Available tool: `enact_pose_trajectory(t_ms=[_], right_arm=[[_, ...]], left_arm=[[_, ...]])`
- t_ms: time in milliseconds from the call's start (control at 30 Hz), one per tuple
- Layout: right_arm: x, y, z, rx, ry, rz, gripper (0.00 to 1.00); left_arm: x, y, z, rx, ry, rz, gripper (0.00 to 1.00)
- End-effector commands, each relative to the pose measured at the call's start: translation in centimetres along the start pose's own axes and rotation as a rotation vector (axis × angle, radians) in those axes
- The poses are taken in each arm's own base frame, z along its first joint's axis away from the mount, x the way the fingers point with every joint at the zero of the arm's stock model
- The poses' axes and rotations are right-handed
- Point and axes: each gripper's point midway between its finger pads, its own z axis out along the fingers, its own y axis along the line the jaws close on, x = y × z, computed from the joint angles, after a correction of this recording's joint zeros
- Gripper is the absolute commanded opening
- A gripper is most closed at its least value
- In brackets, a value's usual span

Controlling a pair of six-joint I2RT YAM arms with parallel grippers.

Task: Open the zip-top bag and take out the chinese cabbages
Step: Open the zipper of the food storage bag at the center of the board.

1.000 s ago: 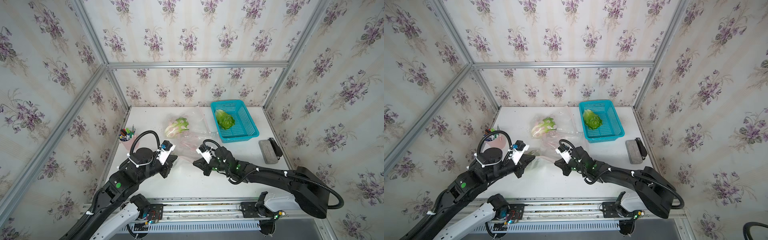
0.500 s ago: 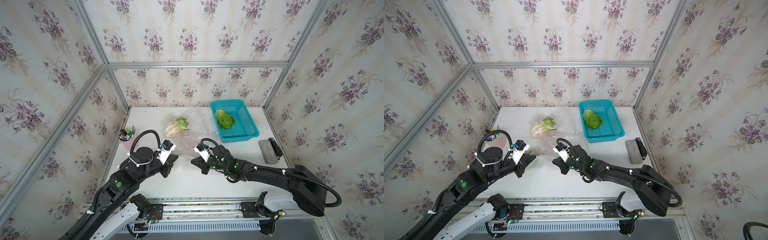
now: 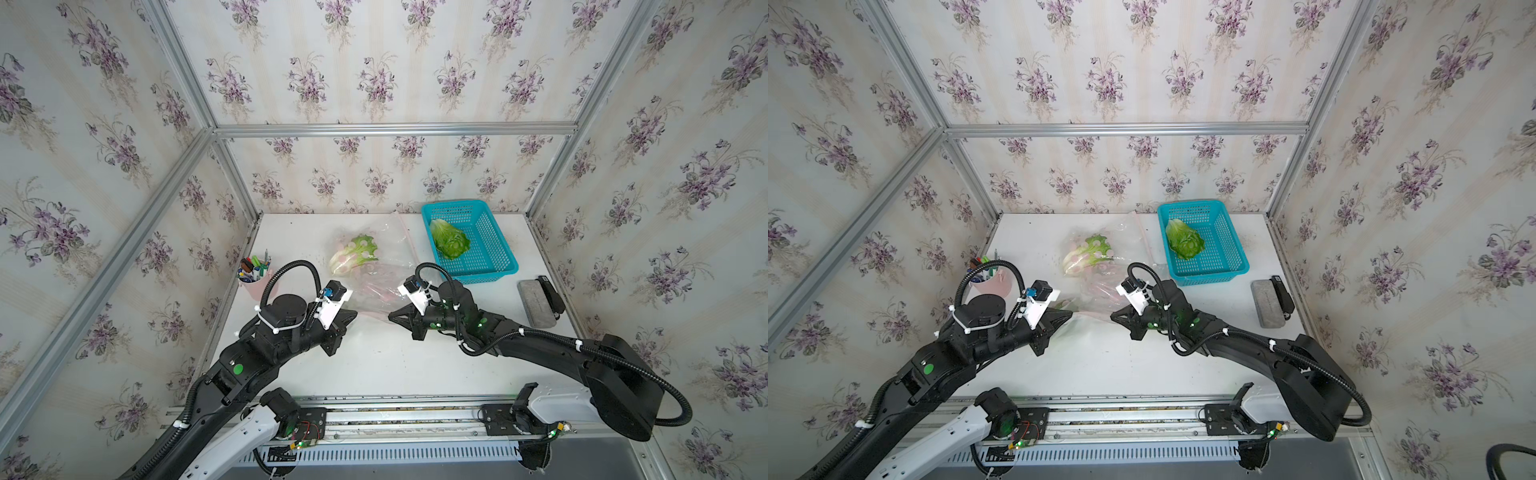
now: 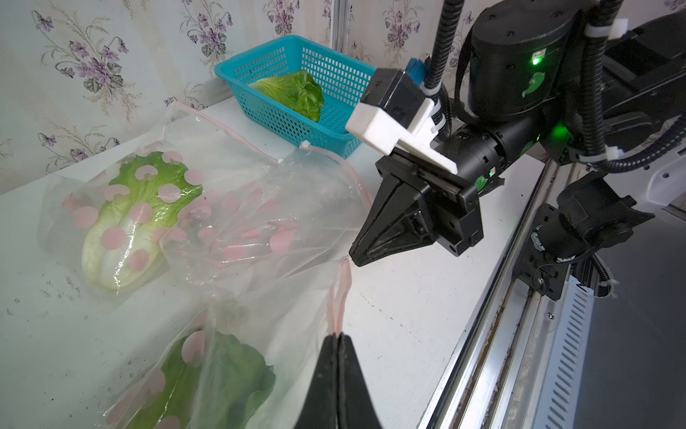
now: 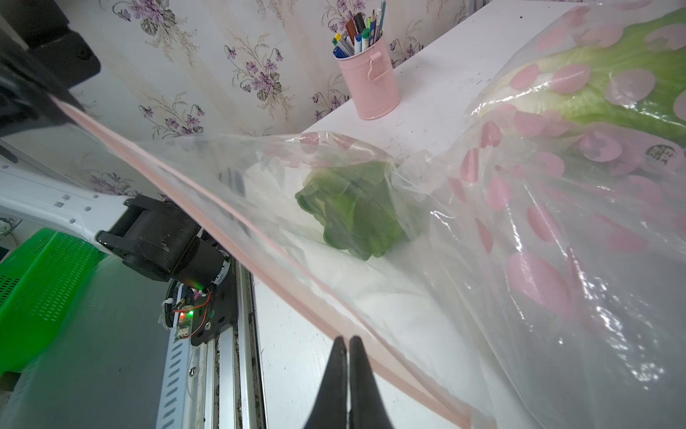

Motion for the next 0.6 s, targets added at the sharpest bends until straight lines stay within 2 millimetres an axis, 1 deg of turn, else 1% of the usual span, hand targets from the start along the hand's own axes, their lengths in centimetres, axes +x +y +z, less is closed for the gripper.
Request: enact_pose_trajectory(t_ms=[0,233,433,567], right_arm=[[0.1,0.3,0.2,-0.028,0.001,0.029,0.03],[0.8,-0.2,1.1,-0.013,0.016,0.067,0.0],[0.4,-0.7,1.7,0.02,0.019,0.062,0.0],[0.5,-0.8,2.3,0.025,0.028,0.062,0.0]], left_arm=[[-0.4,-0.2,0.1,0.01,-0.016,0.0,0.0],[-0.6,-0.2,-0.1,0.008,-0.023,0.0,0.0],[-0.5,-0.1,0.1,0.008,-0.018,-0.003,0.0],[-0.5,-0.2,0.2,0.012,-0.013,-0.004,0.0]])
